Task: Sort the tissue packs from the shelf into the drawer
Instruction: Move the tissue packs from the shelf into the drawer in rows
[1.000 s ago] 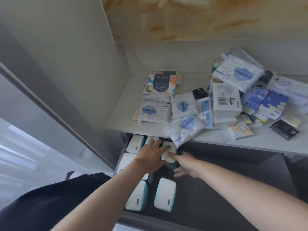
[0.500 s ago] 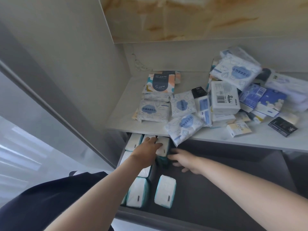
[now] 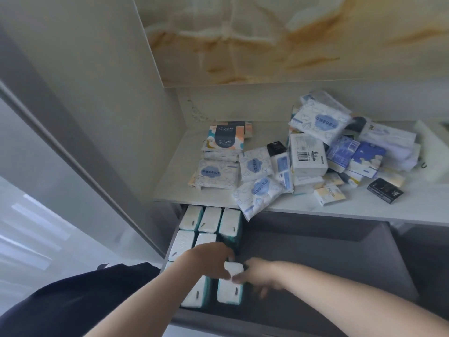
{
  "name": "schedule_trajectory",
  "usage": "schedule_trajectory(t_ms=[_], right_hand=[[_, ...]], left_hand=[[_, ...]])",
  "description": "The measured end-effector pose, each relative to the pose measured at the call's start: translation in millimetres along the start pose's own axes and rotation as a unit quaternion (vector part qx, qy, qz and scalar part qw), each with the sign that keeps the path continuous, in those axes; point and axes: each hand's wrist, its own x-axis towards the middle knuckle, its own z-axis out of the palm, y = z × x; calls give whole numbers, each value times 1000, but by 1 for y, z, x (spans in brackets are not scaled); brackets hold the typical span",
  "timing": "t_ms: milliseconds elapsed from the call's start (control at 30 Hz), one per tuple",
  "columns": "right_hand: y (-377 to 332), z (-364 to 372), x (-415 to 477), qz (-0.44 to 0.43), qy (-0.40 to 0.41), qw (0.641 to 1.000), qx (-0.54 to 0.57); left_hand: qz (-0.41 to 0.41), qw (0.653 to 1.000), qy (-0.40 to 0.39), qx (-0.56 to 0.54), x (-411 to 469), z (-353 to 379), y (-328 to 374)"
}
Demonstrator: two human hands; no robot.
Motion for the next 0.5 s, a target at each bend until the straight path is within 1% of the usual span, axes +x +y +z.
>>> schedule_trajectory(t_ms=[33, 100, 167, 267, 333, 400, 500], right_hand=[[-2, 5, 1, -10, 9, 1000, 22], [-6, 11, 3, -16, 29, 997, 64], [-11, 15, 8, -24, 52, 994, 97], [-18, 11, 14, -42, 72, 987, 135], [-22, 3, 17, -54, 75, 981, 168], [-25, -5, 19, -46, 70, 974, 209], [-27, -8, 23, -32, 45, 970, 236]], left_hand=[[-1, 1000, -11, 5, -2, 1, -3], [-2, 1000, -4, 5, -3, 1, -9], [2, 1000, 28, 5, -3, 0, -13], [-1, 995, 100, 31, -3, -2, -19], [-2, 986, 150, 66, -4, -4, -23], [-9, 980, 183, 79, -4, -5, -28], [-9, 980, 184, 72, -5, 1, -32]])
